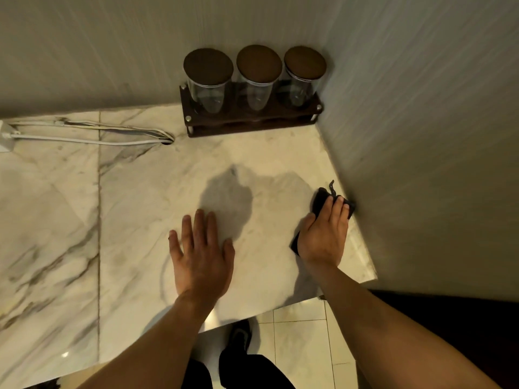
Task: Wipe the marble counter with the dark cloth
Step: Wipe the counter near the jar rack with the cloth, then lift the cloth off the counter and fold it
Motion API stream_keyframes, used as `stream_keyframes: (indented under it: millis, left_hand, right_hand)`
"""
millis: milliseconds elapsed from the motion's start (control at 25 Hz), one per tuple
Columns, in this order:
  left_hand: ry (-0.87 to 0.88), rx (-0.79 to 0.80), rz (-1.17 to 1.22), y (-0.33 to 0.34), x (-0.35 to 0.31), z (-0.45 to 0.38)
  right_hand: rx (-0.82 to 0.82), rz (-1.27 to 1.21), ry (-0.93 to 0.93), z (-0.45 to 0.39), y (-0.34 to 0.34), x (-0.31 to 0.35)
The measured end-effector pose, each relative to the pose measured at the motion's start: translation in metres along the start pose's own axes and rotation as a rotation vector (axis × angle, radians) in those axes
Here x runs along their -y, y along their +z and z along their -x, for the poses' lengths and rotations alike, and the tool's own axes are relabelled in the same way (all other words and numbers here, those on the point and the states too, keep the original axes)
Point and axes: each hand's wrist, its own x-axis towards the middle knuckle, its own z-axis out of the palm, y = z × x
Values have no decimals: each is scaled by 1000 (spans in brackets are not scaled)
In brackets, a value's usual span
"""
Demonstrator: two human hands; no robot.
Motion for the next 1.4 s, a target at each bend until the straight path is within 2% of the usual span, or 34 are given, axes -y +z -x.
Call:
stream_keyframes:
  millis: [480,720,880,1120,1200,1280,1400]
  left_hand:
    - [-15,32,73,1,3,-1]
    - [-2,25,286,-7,12,-4]
    - [81,-44,420,-20,39,6]
    - [3,-16,512,-48,68,54]
    - [0,-11,537,-56,72,70]
    - [33,-11,564,-65,68,87]
    - [19,78,692,-85,51,101]
  right_hand:
    - [1,-40,25,53,-19,-47]
    - [41,-109,-31,68,-32,-78]
    - [57,-122,-82,80,-40,-95]
    - [134,-217,3,106,-60,-100]
    - [186,-283,98,111,-69,-101]
    - [270,-471,348,119,-86,-101]
    - [442,-1158,729,138,-132,-86]
